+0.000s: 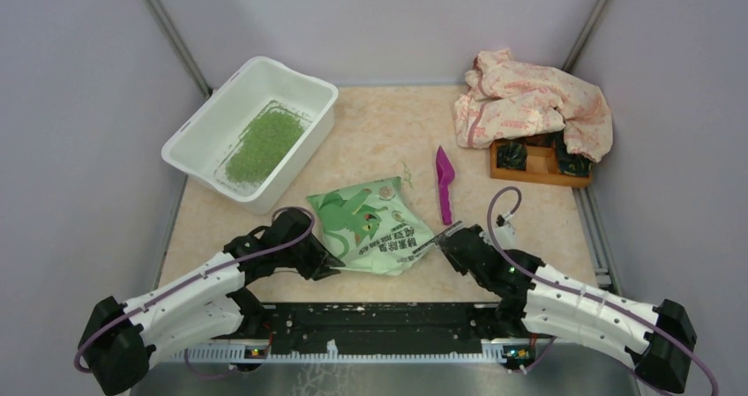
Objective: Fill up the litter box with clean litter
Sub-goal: Clamp the cat litter bag at the center of the board.
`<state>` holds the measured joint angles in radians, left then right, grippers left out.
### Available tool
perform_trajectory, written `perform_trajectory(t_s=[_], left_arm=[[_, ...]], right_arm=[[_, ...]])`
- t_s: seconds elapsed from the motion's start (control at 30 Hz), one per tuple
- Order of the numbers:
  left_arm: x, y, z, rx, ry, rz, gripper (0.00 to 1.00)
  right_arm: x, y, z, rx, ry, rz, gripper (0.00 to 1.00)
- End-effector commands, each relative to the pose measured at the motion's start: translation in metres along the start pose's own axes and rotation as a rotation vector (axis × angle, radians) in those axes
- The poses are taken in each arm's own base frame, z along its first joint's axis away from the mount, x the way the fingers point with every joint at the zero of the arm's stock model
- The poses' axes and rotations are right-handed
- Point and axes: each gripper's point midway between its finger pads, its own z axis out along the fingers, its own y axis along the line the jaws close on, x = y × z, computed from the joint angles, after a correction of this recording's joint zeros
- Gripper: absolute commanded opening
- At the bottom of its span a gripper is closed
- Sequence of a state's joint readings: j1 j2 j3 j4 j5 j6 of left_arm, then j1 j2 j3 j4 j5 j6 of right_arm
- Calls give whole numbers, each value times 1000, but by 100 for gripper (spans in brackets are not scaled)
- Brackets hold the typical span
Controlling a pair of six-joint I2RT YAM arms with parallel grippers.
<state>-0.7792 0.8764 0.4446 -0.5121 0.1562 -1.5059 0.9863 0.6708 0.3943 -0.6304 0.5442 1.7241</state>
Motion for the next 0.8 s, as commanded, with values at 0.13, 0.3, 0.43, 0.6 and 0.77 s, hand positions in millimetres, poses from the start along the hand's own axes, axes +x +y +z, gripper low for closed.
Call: perform_trajectory(t_s=[0.13,0.3,0.43,0.6,0.77], left_arm=[[5,-19,-3,75,18,29,31],[5,-14,0,62,24,30,31],[5,-13,0,62,21,31,31],[5,-14,3,63,28,32,31],[8,-19,4,78,45,42,31]], right_arm=[[5,11,1,-49,9,-17,0],[0,5,-1,-15,-7,-33,0],[-2,3,-2,-6,-14,-36,0],[-6,5,-5,1,-28,-48,0],[-7,8,-6,16,-34,-66,0]])
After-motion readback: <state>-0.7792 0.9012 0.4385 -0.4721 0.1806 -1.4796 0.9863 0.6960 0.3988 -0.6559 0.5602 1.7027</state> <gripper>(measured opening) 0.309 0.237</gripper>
